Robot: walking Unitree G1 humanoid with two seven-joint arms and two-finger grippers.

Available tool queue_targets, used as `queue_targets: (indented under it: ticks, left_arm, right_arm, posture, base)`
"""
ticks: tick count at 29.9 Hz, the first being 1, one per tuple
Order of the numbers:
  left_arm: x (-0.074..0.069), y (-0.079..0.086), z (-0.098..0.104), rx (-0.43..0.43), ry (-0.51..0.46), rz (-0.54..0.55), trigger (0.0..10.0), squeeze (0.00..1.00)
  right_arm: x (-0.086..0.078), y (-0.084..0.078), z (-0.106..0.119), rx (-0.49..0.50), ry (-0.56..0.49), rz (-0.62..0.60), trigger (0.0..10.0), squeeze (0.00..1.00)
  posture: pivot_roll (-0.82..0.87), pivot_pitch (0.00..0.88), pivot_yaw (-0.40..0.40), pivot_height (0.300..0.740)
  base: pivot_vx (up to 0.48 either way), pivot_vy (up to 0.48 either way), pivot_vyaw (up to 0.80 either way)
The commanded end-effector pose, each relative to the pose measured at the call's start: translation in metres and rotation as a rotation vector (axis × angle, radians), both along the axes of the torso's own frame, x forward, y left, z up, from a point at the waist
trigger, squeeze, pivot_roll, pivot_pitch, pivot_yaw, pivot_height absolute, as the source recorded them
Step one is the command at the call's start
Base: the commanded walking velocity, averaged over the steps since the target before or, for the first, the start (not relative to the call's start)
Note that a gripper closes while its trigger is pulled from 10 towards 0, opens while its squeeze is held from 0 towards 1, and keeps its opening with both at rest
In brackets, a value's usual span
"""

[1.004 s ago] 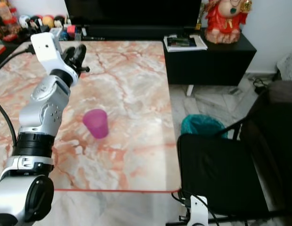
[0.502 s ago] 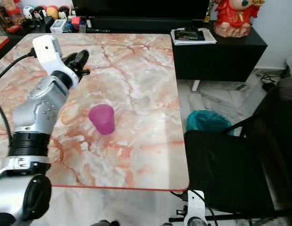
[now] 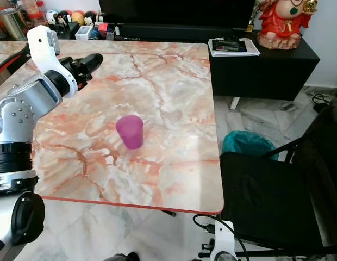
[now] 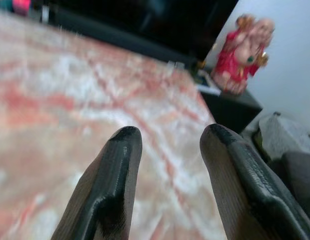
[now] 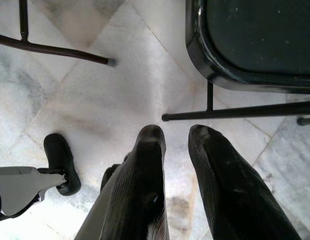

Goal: Setting the table

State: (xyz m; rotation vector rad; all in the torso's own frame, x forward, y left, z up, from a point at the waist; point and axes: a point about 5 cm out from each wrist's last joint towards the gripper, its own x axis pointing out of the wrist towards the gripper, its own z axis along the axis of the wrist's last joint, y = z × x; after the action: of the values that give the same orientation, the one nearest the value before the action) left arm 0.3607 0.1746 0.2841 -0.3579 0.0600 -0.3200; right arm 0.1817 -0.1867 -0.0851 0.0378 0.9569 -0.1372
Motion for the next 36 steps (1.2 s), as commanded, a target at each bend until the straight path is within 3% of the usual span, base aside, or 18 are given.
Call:
queue_targets:
  ticks: [1,4,6,16,17,25,36]
  left_arm:
    - [-0.006,0.000,-0.014,-0.032,0.061,-0.038,10.0,1.00]
    - [-0.007,0.000,-0.019,-0.048,0.080,-0.048,10.0,1.00]
    - [-0.013,-0.003,-0.035,-0.068,0.131,-0.098,10.0,1.00]
    - [-0.015,-0.009,-0.052,-0.069,0.192,-0.134,10.0,1.00]
    - [-0.015,-0.009,-0.053,-0.058,0.201,-0.135,10.0,0.03]
    - [-0.015,-0.025,-0.075,-0.001,0.291,-0.155,10.0,0.00]
    - [-0.009,-0.030,-0.083,0.017,0.325,-0.130,10.0,0.00]
  right_arm:
    - [-0.006,0.002,-0.003,0.008,0.024,-0.001,10.0,0.00]
    - [-0.006,0.002,-0.003,0.008,0.025,-0.001,10.0,0.00]
    - [-0.007,0.002,-0.004,0.008,0.028,-0.001,10.0,0.00]
    - [-0.006,0.002,-0.004,0.013,0.028,-0.010,10.0,0.00]
    - [-0.006,0.002,-0.004,0.013,0.028,-0.011,10.0,0.00]
    - [-0.006,0.002,-0.003,0.011,0.029,-0.010,10.0,0.00]
    - [-0.006,0.002,-0.003,0.011,0.027,-0.014,10.0,0.00]
  posture:
    - [0.01,0.108,0.022,0.740]
    - [0.02,0.102,0.025,0.740]
    - [0.01,0.097,0.029,0.740]
    - [0.01,0.104,0.032,0.740]
    - [0.01,0.104,0.032,0.740]
    - [0.01,0.109,0.033,0.740]
    - [0.01,0.114,0.035,0.740]
  base:
    - [0.000,0.000,0.00]
    - [0.000,0.000,0.00]
    - [0.000,0.000,0.00]
    - [0.000,0.000,0.00]
    - [0.000,0.000,0.00]
    - [0.000,0.000,0.00]
    - [0.000,0.000,0.00]
